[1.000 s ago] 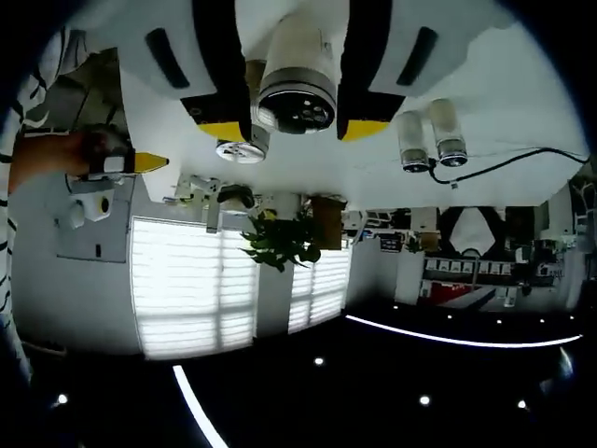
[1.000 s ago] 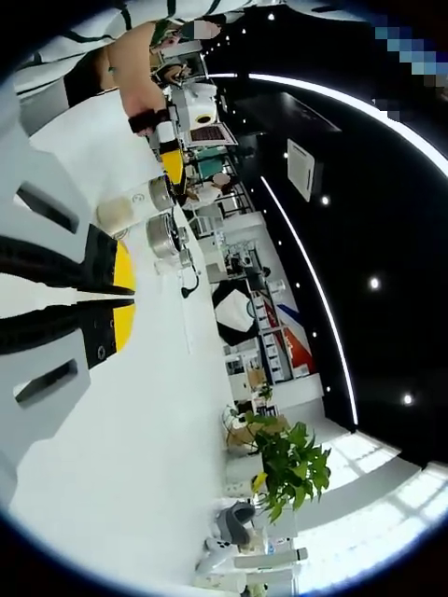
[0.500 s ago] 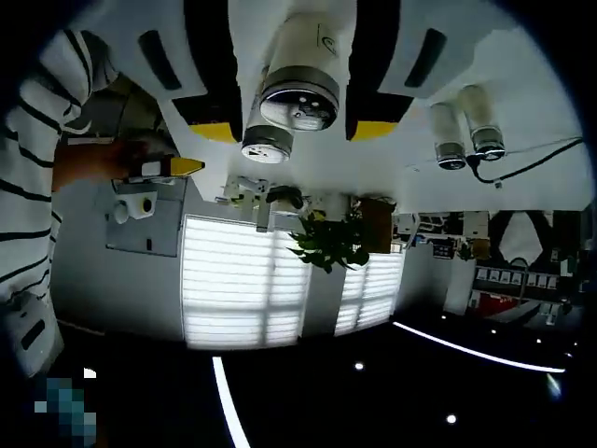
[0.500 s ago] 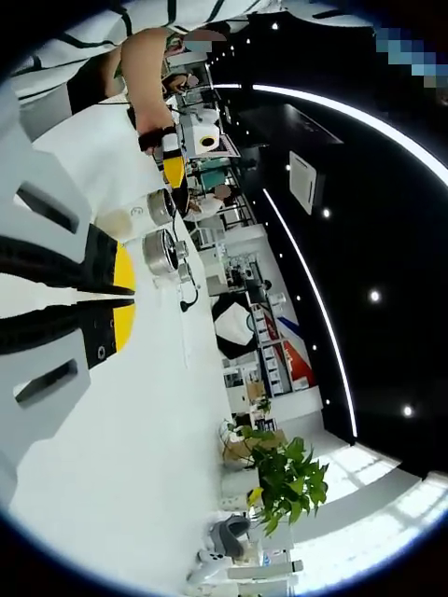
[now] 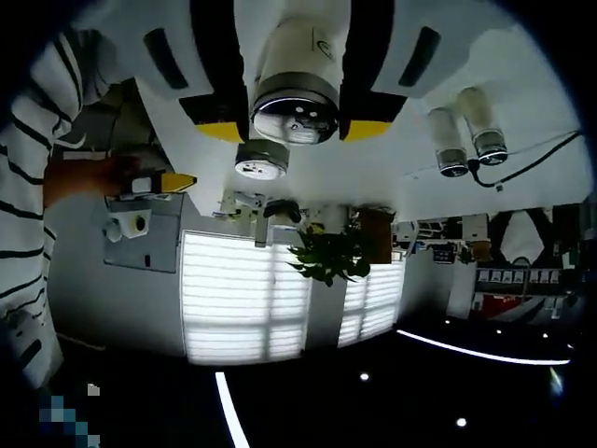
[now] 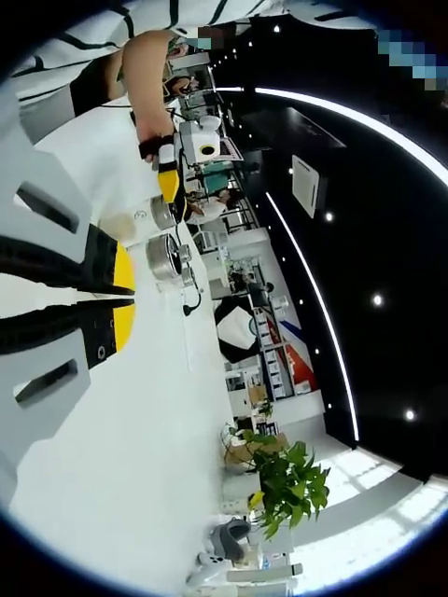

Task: Rotate the seasoning bottle until the label or dispensing opening points toward the visible target arrow and the bottle remains upright within the marked orientation range

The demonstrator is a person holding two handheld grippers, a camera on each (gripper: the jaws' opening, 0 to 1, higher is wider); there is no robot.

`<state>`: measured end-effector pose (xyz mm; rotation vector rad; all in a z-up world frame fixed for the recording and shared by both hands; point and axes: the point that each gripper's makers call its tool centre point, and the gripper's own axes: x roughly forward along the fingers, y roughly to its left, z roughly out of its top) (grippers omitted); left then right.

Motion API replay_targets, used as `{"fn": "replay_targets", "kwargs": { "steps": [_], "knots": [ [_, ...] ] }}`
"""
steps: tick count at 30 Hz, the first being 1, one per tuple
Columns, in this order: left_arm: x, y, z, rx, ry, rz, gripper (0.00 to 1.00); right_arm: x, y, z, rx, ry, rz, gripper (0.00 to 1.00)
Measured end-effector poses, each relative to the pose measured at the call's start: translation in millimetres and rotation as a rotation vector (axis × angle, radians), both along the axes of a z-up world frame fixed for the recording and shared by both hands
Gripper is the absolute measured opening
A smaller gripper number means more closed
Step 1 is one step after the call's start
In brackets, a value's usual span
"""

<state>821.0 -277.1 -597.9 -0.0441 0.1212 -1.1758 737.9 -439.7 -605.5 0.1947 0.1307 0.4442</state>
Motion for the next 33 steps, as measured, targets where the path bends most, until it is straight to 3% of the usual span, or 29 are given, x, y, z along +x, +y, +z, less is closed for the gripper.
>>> {"fn": "replay_targets", "kwargs": {
  "steps": [8, 20, 26, 28, 33],
  "knots": [
    [0.6, -1, -0.2, -0.005, 0.001, 0.080, 0.39, -2, 0, -2.7, -0.010, 0.002, 0.001, 0.00],
    [1.7, -1, -0.6, -0.016, -0.001, 0.304, 0.39, -6, 20, -0.2, -0.103, -0.033, 0.109, 0.00],
    [4.0, 0, -1.3, -0.008, 0.020, 0.316, 0.40, -8, 25, -1.5, -0.119, -0.032, 0.156, 0.00],
    [3.7, -1, -0.1, -0.013, 0.019, 0.309, 0.50, -9, 26, -2.4, -0.124, -0.030, 0.168, 0.00],
    [-3.6, -2, 9.1, -0.011, -0.001, 0.226, 0.54, -10, 28, -6.0, -0.142, -0.017, 0.199, 0.00]
  ]
}}
